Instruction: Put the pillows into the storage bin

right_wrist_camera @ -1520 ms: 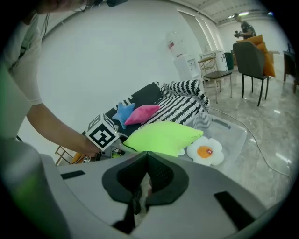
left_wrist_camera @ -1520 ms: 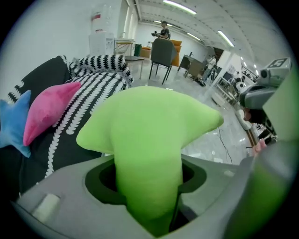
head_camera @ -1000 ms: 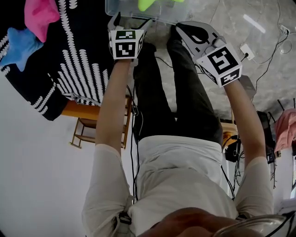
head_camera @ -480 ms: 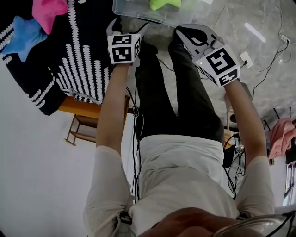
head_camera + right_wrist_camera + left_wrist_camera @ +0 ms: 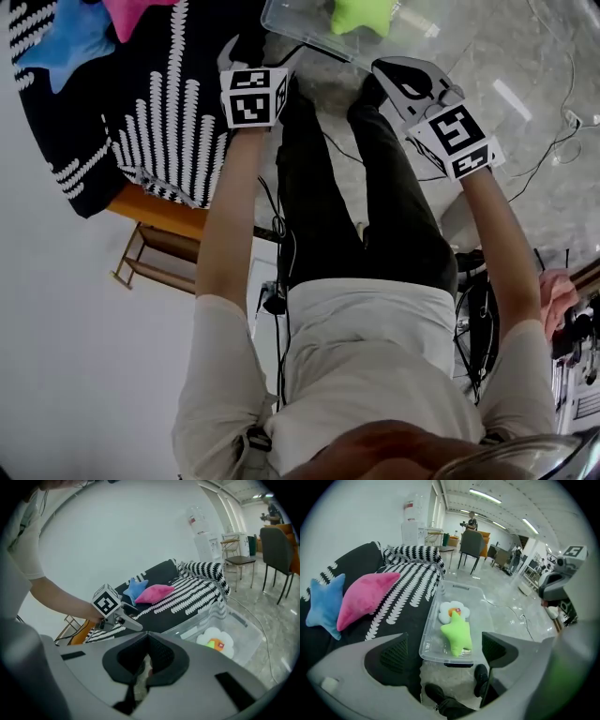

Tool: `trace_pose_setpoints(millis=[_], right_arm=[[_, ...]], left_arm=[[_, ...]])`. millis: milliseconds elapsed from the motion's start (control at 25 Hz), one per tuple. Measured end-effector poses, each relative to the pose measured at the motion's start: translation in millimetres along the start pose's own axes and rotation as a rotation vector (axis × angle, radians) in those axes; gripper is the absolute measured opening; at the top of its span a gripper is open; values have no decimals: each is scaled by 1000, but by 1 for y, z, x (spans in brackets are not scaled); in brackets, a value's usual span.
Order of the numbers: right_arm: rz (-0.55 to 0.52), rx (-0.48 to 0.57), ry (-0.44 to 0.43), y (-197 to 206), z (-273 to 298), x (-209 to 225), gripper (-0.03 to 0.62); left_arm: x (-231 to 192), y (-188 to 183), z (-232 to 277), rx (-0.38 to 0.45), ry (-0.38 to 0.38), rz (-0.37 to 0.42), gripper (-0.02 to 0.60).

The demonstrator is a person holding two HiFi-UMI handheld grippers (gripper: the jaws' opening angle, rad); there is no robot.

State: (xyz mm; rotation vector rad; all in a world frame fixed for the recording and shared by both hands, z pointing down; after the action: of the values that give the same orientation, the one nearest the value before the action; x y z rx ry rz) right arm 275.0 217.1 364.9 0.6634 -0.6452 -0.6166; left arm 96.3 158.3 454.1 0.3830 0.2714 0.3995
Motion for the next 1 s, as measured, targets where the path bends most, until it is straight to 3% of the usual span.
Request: trace_pose_setpoints(millis=[360,640,1000], right_arm=[[-36,2,5,-54,47,-7,0],[-29,14,27,-103,115,-24,0],[-26,2,30,-136,183,-26,0]], left_arm=[[-91,-14,-21,34,-68,-42,466],[-174,-15,-30,34,-76,-24,466],[-274,-37,-20,30,-136,15,466]])
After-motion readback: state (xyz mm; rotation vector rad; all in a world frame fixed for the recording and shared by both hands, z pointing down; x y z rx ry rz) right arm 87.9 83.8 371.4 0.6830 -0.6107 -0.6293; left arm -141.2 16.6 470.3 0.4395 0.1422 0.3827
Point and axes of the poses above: the fingertips, and each gripper's own axes: z forward along the fingers, x to its right, y out of its underside, the point moved 3 cm from there along -z, backward along the fingers, and after that the axes turned 8 degrees about -z, right-handed, at the moved point
